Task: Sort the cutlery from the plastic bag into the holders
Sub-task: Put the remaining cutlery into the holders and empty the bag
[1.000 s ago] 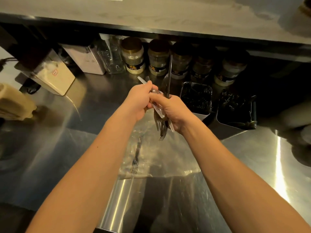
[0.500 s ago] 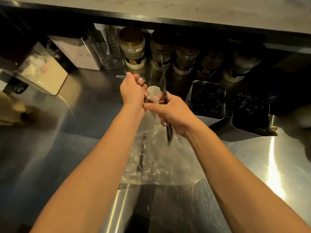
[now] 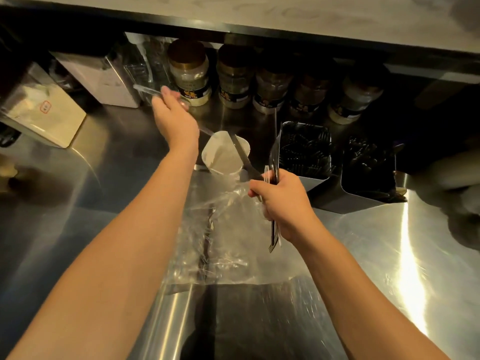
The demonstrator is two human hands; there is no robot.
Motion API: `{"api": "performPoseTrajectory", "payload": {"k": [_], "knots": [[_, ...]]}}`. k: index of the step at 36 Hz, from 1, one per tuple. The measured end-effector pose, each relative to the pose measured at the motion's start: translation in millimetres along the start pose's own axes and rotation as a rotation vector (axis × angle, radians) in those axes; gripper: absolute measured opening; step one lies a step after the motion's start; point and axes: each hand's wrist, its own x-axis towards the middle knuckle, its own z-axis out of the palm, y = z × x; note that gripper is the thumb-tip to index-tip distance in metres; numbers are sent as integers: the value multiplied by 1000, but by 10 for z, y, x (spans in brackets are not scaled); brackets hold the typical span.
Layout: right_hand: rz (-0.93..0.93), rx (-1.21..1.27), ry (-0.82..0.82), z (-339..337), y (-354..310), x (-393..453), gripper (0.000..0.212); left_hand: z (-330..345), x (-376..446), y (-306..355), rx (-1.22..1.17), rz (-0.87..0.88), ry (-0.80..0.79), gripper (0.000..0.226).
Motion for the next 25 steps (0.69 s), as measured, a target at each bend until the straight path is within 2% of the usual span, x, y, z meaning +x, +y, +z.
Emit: {"api": "performPoseTrajectory", "payload": {"k": [3, 6, 9, 11, 12, 14, 17, 19, 22, 23, 25], "knots": [[13, 38, 28, -40, 2, -23, 16, -9, -153, -226, 270, 207, -284, 16], [10, 57, 37, -64, -8, -46, 9, -14, -285, -371, 522, 367, -409, 13], [22, 106, 21, -96, -28, -86, 8, 33, -344, -416, 624, 366, -427, 19], [37, 162, 12, -124, -51, -131, 9, 38, -359, -412, 840, 414, -576, 15], [40, 190, 9, -133, -63, -147, 11, 24, -346, -415, 931, 385, -644, 16], [40, 228, 15, -161, -83, -171, 14, 22, -327, -409, 1020, 369, -627, 23], [38, 303, -10, -213, -109, -190, 13, -9, -340, -363, 1031, 389, -608, 17], [39, 358, -38, -247, -113, -198, 10, -67, -384, -343, 1045, 396, -641, 27], [34, 389, -57, -290, -104, -213, 16, -120, -467, -255, 853, 476, -507, 39], [27, 387, -66, -305, -103, -220, 16, -110, -551, -171, 717, 431, -472, 36], [12, 376, -95, -333, -100, -239, 15, -59, -790, 57, 407, 131, -600, 39]]}}
